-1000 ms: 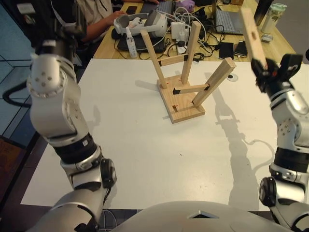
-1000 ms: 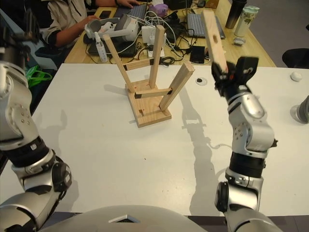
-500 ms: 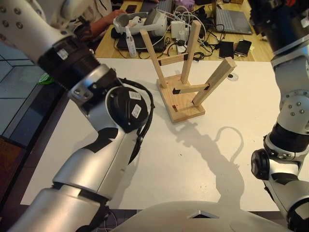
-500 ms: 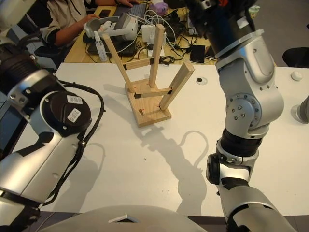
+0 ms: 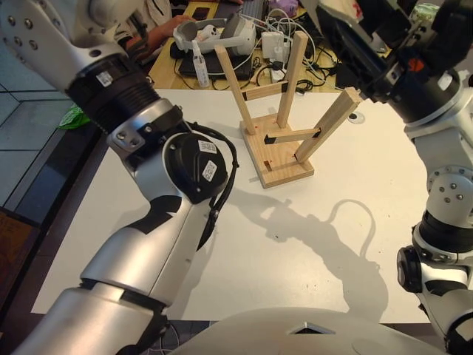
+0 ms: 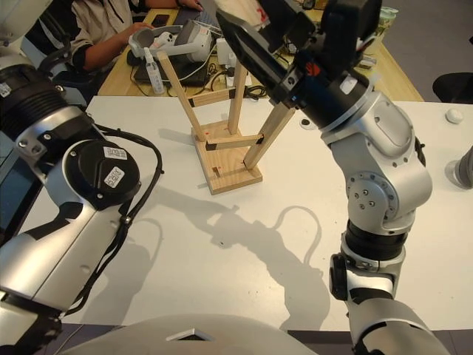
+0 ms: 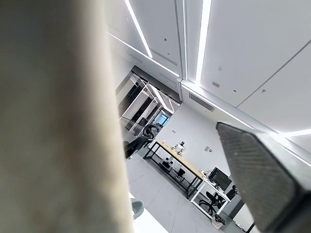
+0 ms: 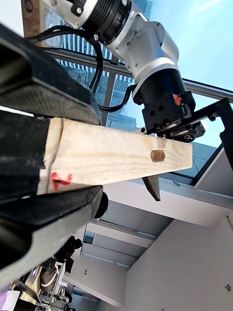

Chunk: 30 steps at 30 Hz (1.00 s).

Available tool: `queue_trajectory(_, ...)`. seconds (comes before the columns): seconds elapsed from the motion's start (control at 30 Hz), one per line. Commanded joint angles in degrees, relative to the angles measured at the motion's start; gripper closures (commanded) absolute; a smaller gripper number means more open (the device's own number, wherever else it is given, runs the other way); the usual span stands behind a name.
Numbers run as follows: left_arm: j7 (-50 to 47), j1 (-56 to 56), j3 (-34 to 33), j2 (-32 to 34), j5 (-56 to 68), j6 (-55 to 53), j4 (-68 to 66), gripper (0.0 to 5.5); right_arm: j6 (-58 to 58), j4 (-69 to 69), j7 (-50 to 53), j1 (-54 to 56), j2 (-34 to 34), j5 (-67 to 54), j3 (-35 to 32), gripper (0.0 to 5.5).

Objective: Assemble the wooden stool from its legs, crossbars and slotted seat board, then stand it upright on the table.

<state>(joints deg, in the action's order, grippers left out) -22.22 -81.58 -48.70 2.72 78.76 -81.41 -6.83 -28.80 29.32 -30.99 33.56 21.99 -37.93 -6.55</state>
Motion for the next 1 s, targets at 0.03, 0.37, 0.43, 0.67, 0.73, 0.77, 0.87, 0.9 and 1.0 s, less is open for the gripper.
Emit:
queue_trajectory(0.03,-3.16,2.40,4.06,2.79,6.02,3.27,0.65,1.48,1.92,-0.47,-2.93,-1.29,2.27,-0.12,-0.86,3.48)
queue_trajectory(0.37,-8.54,9.02,14.44,9.80,18.25,14.30,2.33,2.90,3.99,-1.81,-4.08,-2.71,4.42,0.95,-1.75,3.48)
queue_trajectory(0.43,-9.01,10.81,17.29,11.18,20.66,15.15,2.67,3.17,4.43,-1.85,-4.06,-2.66,4.28,1.29,-1.46,3.48)
queue_trajectory(0.67,-9.76,14.20,24.28,15.24,25.89,19.96,3.70,4.25,6.12,-1.64,-5.49,-3.00,4.95,2.76,-0.44,3.48)
queue_trajectory(0.73,-9.70,14.59,25.58,16.23,27.02,21.50,4.01,4.44,6.88,-1.61,-6.25,-3.57,5.46,3.66,-0.03,3.48)
queue_trajectory(0.77,-9.69,14.73,26.08,16.62,27.50,22.13,4.16,4.44,7.34,-1.68,-6.64,-3.89,5.76,4.19,0.14,3.48)
queue_trajectory(0.87,-9.59,15.18,27.44,17.72,28.71,23.83,4.53,4.48,9.74,-2.50,-7.39,-4.73,6.80,6.88,0.87,3.48)
queue_trajectory(0.9,-9.54,15.35,27.90,18.10,29.08,24.41,4.63,4.48,10.83,-2.96,-7.47,-4.87,7.09,8.22,1.23,3.48)
queue_trajectory(1.0,-9.50,15.70,28.93,18.88,30.07,25.82,4.90,4.48,13.87,-4.24,-9.35,-5.12,8.30,11.05,2.97,2.92)
